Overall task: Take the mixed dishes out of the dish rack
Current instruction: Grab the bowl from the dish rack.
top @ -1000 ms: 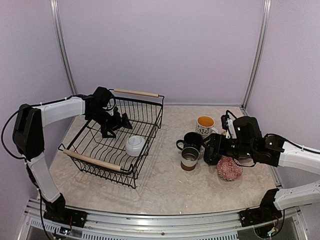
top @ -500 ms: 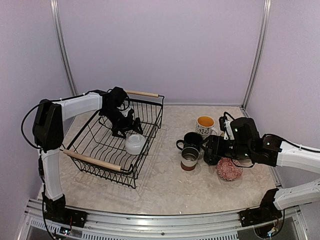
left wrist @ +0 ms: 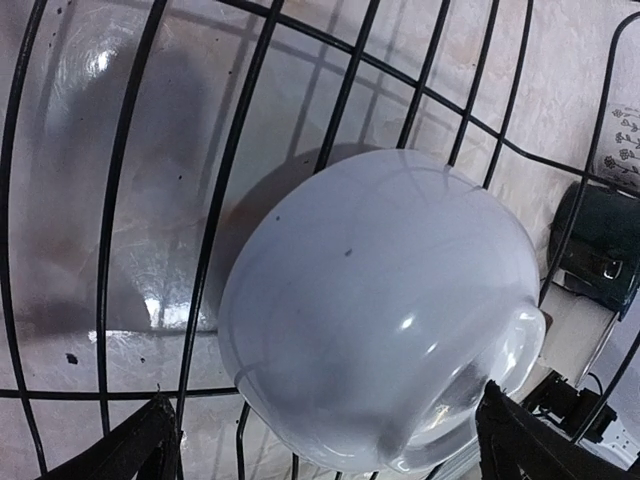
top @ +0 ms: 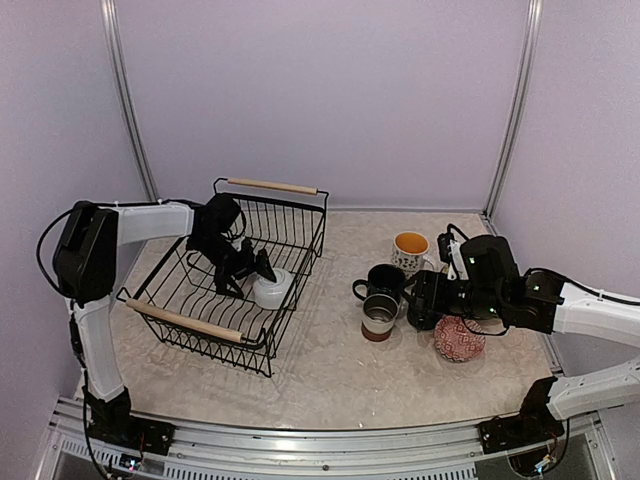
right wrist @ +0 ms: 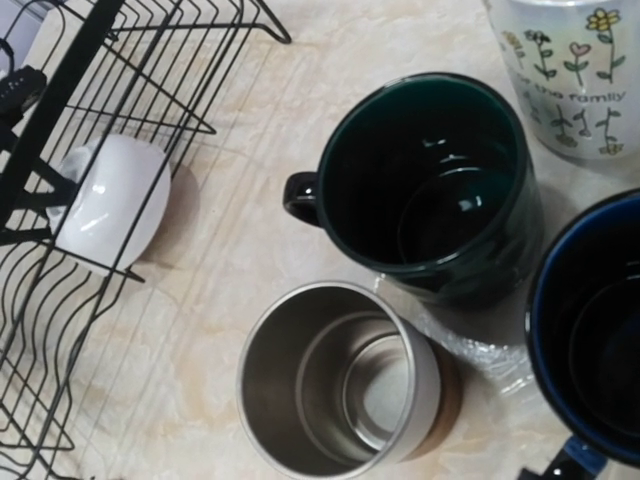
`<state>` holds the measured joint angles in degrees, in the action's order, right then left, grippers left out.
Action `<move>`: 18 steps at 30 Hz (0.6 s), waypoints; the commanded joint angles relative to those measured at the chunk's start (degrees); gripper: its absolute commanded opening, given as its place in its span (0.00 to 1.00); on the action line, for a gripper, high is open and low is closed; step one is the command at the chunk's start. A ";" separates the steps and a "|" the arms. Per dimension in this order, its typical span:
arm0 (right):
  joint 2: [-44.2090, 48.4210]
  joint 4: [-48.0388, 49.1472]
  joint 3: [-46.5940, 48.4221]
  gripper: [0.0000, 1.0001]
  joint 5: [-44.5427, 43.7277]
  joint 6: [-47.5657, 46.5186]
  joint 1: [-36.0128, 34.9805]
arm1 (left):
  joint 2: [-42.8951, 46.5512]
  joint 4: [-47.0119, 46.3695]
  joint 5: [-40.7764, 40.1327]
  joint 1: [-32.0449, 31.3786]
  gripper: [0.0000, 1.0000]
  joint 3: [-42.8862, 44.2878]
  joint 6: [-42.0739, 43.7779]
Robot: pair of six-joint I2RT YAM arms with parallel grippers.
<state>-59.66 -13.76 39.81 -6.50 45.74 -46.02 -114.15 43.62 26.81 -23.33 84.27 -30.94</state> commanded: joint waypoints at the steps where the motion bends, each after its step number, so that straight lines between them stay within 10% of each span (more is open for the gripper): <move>1: 0.16 0.49 1.06 0.81 -0.57 0.23 -0.72 | 2.36 -5.47 1.30 0.22 0.99 -1.86 -6.23; 18: 0.62 -0.01 1.49 0.81 -1.22 0.41 -1.15 | 0.09 -18.90 6.06 0.06 0.99 -7.94 -14.54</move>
<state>-59.66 -13.74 39.81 -6.74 45.98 -46.61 -112.64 28.32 31.29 -23.20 76.82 -43.79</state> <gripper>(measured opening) 0.809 0.989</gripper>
